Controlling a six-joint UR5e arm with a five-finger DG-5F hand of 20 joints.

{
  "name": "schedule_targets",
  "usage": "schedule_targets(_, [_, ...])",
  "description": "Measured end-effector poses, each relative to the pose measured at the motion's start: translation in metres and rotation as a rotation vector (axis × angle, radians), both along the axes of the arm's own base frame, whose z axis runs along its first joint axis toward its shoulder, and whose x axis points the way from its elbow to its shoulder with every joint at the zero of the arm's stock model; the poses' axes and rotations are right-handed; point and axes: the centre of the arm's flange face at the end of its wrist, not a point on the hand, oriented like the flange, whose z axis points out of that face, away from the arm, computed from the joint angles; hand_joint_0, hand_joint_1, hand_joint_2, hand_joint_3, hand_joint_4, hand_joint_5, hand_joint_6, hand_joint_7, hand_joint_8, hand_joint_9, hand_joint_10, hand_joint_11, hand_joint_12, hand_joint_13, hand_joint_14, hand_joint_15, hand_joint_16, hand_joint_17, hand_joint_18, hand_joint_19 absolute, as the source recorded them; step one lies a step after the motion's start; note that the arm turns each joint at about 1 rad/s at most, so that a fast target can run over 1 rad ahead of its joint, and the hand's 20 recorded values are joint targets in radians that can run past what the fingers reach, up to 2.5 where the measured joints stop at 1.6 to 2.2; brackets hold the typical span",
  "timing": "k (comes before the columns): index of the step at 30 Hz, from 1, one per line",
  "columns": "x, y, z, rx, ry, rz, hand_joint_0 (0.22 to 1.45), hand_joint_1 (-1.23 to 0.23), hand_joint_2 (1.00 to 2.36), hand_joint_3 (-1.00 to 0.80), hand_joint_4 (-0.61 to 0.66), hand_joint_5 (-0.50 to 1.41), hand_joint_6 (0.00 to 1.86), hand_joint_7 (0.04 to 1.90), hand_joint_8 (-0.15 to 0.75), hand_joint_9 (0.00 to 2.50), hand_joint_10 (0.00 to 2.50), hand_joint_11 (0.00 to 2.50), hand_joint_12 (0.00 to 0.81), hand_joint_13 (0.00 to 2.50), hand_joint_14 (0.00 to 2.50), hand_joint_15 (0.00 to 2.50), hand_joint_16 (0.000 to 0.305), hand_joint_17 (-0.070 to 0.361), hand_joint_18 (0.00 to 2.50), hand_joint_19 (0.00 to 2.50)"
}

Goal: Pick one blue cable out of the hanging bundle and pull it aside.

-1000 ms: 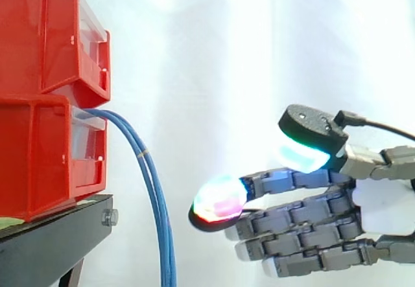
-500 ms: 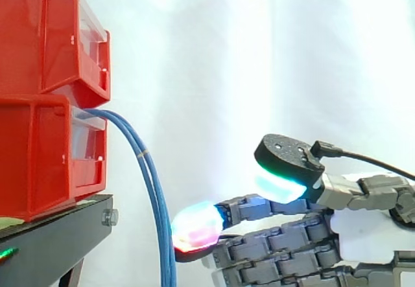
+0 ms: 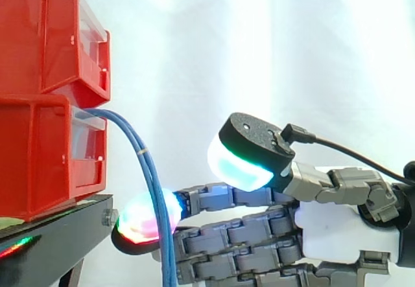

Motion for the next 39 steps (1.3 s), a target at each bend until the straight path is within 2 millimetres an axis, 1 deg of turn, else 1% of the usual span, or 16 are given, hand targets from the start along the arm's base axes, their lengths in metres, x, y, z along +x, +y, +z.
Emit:
schedule_targets(5, [0.003,0.006,0.001,-0.021,-0.012,0.01,0.47,-0.66,1.0,-0.47,0.16,-0.2,0.5,0.75,0.205,0.3,0.0,0.0,0.26,0.21,0.0,0.0,0.029,0.066,0.0,0.0])
schedule_targets(9, [0.008,0.008,-0.013,-0.018,-0.032,0.017,0.48,-0.67,1.0,-0.47,0.2,-0.18,0.5,0.82,0.204,0.34,0.0,0.0,0.257,0.24,0.0,0.0,0.029,0.064,0.0,0.0])
schedule_targets(11, [0.01,0.009,-0.016,-0.015,-0.04,0.019,0.49,-0.66,1.0,-0.47,0.22,-0.17,0.5,0.85,0.204,0.36,0.0,0.0,0.257,0.25,0.0,0.0,0.028,0.063,0.0,0.0])
schedule_targets(13, [0.011,0.009,-0.017,-0.014,-0.04,0.022,0.5,-0.67,1.0,-0.47,0.25,-0.15,0.5,0.93,0.206,0.38,0.0,0.0,0.255,0.27,0.0,0.0,0.027,0.061,0.0,0.0])
schedule_targets(21, [0.015,0.007,-0.012,0.0,-0.037,0.031,0.51,-0.67,1.0,-0.47,0.25,-0.12,0.5,1.09,0.211,0.45,0.0,0.0,0.256,0.31,0.0,0.0,0.027,0.06,0.05,0.0])
schedule_targets(32, [0.024,0.008,0.006,0.003,-0.058,0.044,0.52,-0.68,1.0,-0.46,0.24,-0.09,0.5,1.16,0.215,0.5,0.0,0.0,0.251,0.34,0.0,0.0,0.026,0.057,0.08,0.0])
schedule_targets(39, [0.025,0.015,0.007,0.002,-0.057,0.048,0.53,-0.68,1.0,-0.46,0.23,-0.08,0.5,1.22,0.217,0.53,0.0,0.0,0.247,0.35,0.0,0.0,0.025,0.056,0.1,0.0])
